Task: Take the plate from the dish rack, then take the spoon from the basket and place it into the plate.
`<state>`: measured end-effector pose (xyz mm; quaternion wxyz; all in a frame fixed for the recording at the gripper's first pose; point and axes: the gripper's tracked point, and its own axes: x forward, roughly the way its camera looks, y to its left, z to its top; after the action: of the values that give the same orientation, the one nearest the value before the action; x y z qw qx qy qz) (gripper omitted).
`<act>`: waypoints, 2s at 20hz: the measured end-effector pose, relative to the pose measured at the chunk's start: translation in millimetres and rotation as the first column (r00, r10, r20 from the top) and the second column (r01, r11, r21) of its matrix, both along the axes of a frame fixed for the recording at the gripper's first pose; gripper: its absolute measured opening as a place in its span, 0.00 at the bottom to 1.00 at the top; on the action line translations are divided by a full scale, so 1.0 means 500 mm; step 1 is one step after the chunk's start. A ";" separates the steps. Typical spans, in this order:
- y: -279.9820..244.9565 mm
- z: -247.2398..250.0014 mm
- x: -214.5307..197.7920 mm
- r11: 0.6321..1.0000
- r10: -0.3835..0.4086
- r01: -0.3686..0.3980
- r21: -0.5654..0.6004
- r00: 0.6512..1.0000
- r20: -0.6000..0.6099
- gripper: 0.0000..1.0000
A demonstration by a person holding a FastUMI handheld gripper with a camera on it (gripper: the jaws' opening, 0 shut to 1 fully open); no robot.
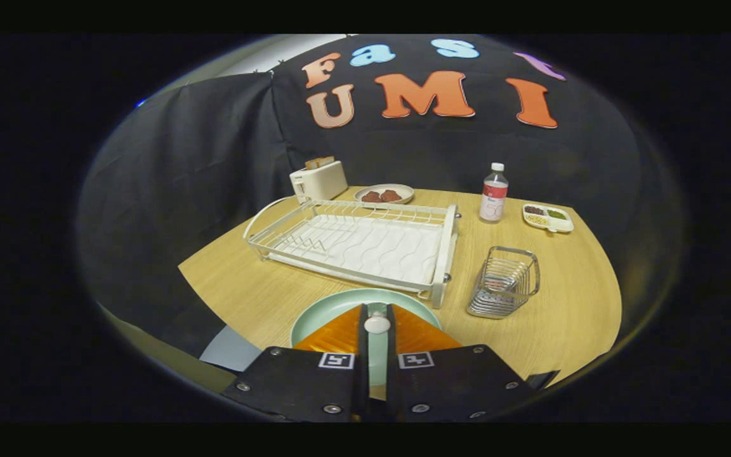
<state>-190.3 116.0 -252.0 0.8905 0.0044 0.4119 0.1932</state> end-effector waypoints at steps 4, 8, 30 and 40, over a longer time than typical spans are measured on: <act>0.020 -0.023 -0.009 0.999 0.042 -0.042 -0.012 0.999 -0.012 0.11; 0.017 -0.036 -0.015 0.999 0.036 -0.036 0.000 0.999 -0.021 0.11; -0.091 0.062 0.033 0.989 -0.144 0.144 0.016 0.990 -0.008 0.26; -0.124 0.369 0.200 0.972 -0.232 0.205 0.112 0.910 0.345 0.65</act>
<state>-90.5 53.8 -67.4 0.9655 0.0479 0.2336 0.1048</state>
